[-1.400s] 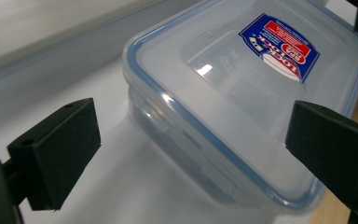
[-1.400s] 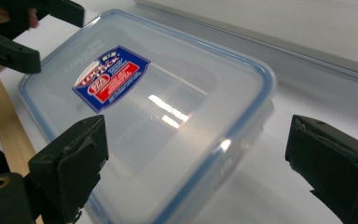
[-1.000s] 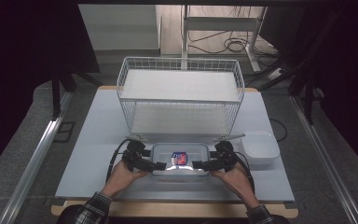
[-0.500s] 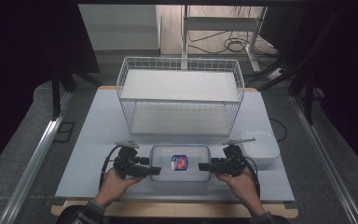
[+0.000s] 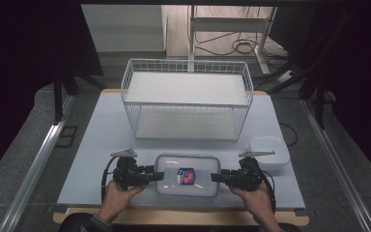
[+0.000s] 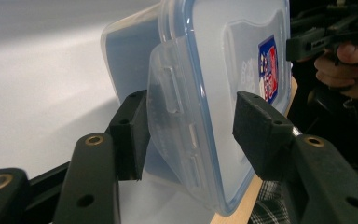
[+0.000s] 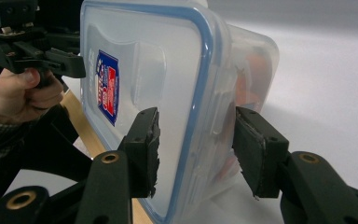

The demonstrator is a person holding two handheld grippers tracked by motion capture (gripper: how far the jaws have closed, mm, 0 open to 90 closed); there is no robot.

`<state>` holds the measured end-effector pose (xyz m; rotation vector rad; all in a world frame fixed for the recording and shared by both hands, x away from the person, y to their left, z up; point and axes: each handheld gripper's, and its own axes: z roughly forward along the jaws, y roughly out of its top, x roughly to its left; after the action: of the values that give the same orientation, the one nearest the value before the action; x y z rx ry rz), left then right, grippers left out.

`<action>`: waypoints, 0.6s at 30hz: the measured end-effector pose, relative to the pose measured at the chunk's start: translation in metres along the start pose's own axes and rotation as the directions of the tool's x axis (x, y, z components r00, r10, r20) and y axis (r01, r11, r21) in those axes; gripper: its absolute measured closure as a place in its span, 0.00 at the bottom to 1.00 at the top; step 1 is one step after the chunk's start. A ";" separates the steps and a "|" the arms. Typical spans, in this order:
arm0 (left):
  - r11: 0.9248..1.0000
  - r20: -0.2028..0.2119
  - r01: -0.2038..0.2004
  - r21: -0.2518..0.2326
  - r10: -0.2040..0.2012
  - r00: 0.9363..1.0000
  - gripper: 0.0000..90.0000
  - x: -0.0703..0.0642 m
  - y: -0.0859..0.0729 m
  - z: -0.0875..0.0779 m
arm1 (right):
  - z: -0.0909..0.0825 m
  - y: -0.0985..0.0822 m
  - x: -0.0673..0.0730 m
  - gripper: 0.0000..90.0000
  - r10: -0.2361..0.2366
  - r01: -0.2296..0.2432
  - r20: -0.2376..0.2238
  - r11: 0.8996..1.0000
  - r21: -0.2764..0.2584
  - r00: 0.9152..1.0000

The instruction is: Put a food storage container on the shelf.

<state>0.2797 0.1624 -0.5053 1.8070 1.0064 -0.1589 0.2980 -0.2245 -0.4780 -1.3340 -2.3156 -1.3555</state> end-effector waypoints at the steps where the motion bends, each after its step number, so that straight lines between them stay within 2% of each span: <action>1: 1.000 -0.007 0.012 -0.010 -0.012 1.000 0.53 -0.001 0.000 0.000 | 0.000 0.000 0.001 0.58 0.000 0.000 0.004 1.000 -0.002 1.000; 3: 1.000 -0.012 0.011 -0.008 -0.011 1.000 0.54 -0.001 0.001 -0.001 | -0.001 0.000 0.003 0.59 -0.019 0.020 0.017 1.000 -0.025 1.000; 6: 1.000 -0.012 0.011 -0.021 -0.011 1.000 0.54 -0.002 0.003 -0.003 | -0.003 0.001 0.006 0.59 -0.023 0.024 0.023 0.999 -0.042 0.999; 11: 0.999 -0.024 -0.016 -0.043 0.015 1.000 0.54 -0.007 0.011 -0.011 | -0.007 0.007 0.012 0.59 -0.051 0.052 0.022 0.996 -0.068 0.998; 18: 0.998 -0.040 -0.041 -0.048 0.039 0.998 0.54 -0.011 0.026 -0.020 | -0.010 0.020 0.017 0.59 -0.083 0.084 0.018 0.992 -0.093 0.996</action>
<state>0.2841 0.1691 -0.4717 1.7901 0.9926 -0.0738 0.3005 -0.2173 -0.4506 -1.2893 -2.3696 -1.5012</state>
